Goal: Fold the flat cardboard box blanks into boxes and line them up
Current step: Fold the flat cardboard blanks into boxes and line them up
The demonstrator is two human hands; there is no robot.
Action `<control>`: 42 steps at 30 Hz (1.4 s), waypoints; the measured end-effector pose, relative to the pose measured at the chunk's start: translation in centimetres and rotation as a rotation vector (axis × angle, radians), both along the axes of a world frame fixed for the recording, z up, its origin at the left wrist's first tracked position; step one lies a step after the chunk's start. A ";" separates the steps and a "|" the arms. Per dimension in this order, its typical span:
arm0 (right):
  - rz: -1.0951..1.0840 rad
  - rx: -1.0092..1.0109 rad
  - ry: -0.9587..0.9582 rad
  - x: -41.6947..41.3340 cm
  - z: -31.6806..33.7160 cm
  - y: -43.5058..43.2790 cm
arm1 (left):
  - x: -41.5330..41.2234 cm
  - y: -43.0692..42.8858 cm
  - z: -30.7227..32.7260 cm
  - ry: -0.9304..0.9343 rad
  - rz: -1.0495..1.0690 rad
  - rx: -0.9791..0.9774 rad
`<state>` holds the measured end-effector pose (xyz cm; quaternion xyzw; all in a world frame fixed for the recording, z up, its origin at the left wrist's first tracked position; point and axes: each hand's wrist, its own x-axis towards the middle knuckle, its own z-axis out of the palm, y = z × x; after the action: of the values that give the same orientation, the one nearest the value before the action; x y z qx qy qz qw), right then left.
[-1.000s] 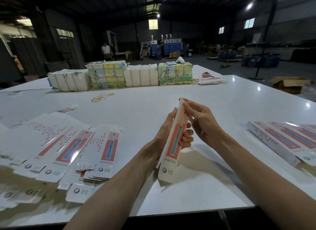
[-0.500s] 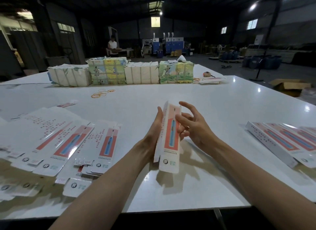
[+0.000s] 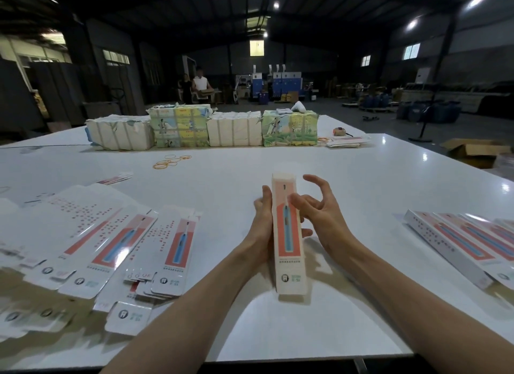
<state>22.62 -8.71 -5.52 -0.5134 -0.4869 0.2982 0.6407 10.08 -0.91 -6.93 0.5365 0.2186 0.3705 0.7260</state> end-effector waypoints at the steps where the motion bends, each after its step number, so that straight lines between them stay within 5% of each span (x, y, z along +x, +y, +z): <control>1: -0.015 0.000 -0.022 0.2 -0.1 0.0 | 0.0 0.1 0.0 0.008 0.071 0.076; 4: -0.028 -0.003 -0.060 0.6 -0.2 0.2 | -0.3 0.3 -0.1 0.015 0.158 0.293; 8: -0.049 0.012 -0.078 1.0 -0.2 0.3 | -0.4 -0.7 0.5 0.039 0.038 0.225; 13: -0.050 0.003 -0.067 1.0 0.0 0.2 | -0.4 -0.9 0.3 0.118 -0.022 0.368; 25: 0.046 -0.049 -0.157 0.9 0.3 0.1 | -1.0 -0.5 0.9 0.244 0.003 0.314; 35: -0.122 -0.077 0.120 2.1 0.0 1.2 | -0.7 -1.0 0.4 0.292 -0.142 0.281; 42: -0.042 -0.041 0.110 3.2 0.0 0.8 | -1.2 -0.8 0.6 0.291 -0.222 0.289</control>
<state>25.81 -7.93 -5.54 -0.5194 -0.4338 0.3223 0.6620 8.92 -1.67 -6.28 0.7035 0.2055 0.2346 0.6385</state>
